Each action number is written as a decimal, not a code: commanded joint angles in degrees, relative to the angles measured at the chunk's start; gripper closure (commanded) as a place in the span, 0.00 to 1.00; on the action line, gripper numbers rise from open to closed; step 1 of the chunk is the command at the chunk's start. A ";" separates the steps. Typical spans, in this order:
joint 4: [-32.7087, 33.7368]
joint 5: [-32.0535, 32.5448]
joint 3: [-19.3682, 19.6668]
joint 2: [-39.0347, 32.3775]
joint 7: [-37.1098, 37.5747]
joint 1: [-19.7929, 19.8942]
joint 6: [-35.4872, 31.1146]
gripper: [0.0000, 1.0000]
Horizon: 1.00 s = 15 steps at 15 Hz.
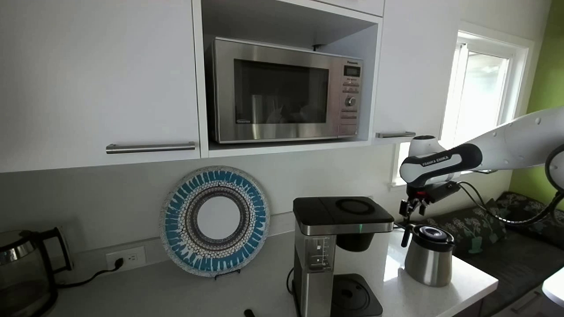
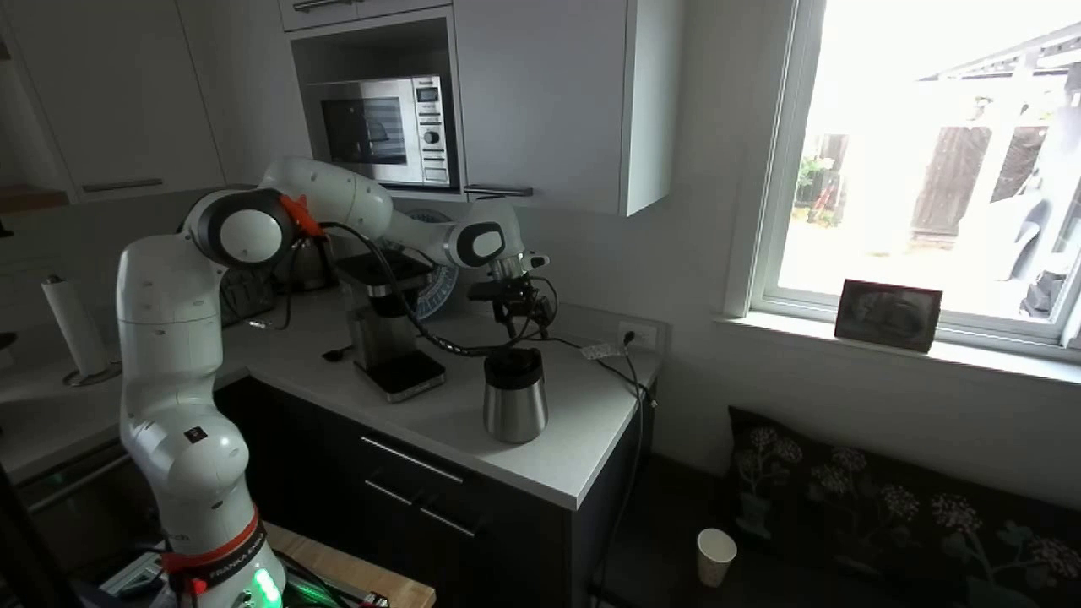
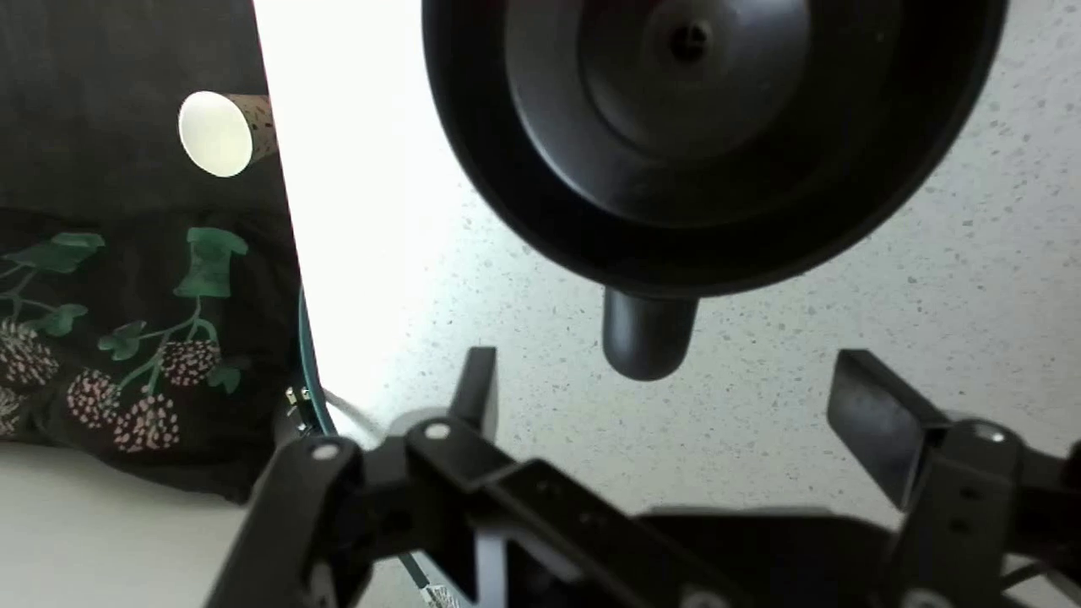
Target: Turn the silver jar on the right making the handle face the wall
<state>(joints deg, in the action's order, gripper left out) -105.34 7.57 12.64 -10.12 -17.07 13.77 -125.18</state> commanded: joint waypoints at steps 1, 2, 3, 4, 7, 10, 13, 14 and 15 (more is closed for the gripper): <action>-1.29 0.02 0.07 4.88 0.05 0.42 4.80 0.00; -1.40 0.34 0.26 6.01 0.14 0.45 6.18 0.00; -1.40 0.43 0.40 7.04 0.05 0.48 7.72 0.00; -1.40 0.91 0.64 7.99 0.39 0.54 9.33 0.00; -1.17 0.88 1.22 10.35 -0.15 0.87 14.69 0.00; -1.16 0.67 2.03 12.45 -1.97 1.29 19.20 0.00; -1.35 0.71 2.99 14.71 -4.23 1.72 23.51 0.00; -1.52 0.86 3.30 15.35 -4.65 1.82 24.35 0.00; -1.60 0.90 3.60 15.98 -5.17 1.92 25.19 0.00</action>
<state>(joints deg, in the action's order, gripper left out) -105.35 7.83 15.55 3.00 -20.44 15.27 -102.64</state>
